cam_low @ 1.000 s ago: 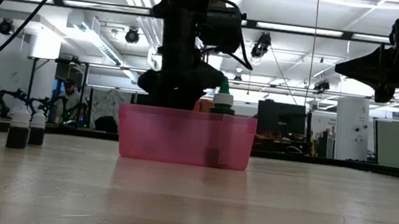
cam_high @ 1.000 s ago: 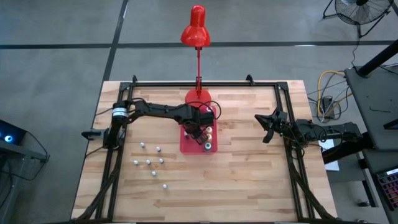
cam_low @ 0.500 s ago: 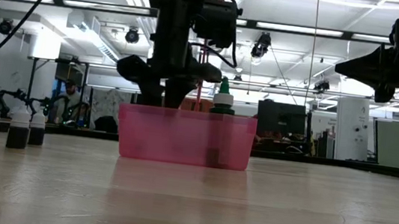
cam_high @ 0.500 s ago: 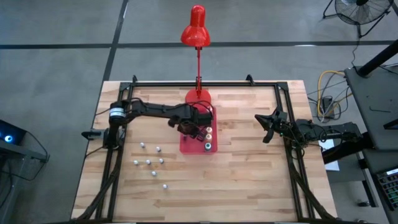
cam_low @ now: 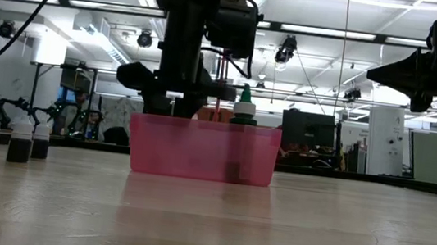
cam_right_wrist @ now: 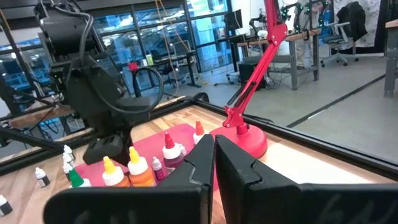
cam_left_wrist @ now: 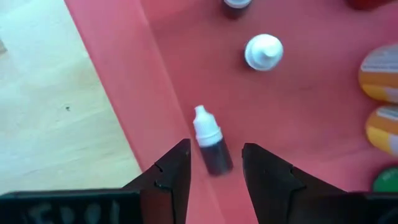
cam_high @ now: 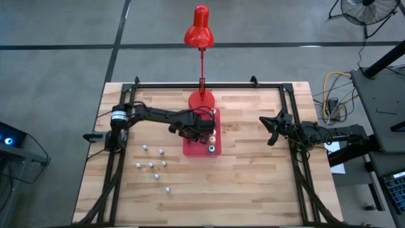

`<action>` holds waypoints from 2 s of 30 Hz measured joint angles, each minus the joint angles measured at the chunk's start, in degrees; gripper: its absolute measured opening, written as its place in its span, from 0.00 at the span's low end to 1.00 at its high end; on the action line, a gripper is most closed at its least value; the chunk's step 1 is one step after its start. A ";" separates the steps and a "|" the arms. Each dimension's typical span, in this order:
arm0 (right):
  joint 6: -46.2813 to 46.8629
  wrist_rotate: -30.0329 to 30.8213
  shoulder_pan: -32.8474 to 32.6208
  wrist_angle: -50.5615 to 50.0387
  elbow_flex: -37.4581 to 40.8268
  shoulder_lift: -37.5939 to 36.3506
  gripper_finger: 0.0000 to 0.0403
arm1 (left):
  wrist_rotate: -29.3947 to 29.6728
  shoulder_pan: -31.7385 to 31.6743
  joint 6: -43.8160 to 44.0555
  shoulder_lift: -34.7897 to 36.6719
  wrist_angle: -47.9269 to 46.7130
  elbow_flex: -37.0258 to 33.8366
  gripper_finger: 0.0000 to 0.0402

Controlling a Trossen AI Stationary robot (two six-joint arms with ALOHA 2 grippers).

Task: Pick & Place food coloring
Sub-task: Put the small orange food coloring bottle into the pink bin

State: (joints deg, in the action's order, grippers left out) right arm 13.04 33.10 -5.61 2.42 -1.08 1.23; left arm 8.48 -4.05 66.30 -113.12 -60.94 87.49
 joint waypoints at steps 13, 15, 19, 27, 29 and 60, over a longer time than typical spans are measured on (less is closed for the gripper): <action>0.00 0.00 0.00 -0.02 -0.02 0.00 0.02 | 2.05 0.11 1.44 -0.33 4.93 -4.20 0.29; 0.01 0.00 0.00 -0.02 -0.01 -0.02 0.02 | 2.38 0.11 1.44 -0.33 4.78 -4.38 0.29; 0.00 0.00 0.00 -0.02 0.00 -0.02 0.02 | 3.41 0.07 1.44 -0.33 4.80 -4.38 0.29; 0.00 0.00 0.04 -0.02 -0.02 -0.02 0.02 | 3.55 0.04 1.43 -1.34 5.05 -4.55 0.29; 0.00 0.00 0.04 -0.02 -0.02 -0.02 0.02 | 3.08 0.04 1.43 -1.93 5.37 -4.57 0.29; 0.00 0.02 -0.02 -0.01 -0.02 -0.02 0.02 | 4.08 0.79 1.84 -2.10 1.21 -2.22 0.29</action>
State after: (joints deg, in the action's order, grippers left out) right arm 13.04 33.12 -5.63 2.40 -1.10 1.21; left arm 12.56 -3.27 68.14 -115.22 -59.73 85.26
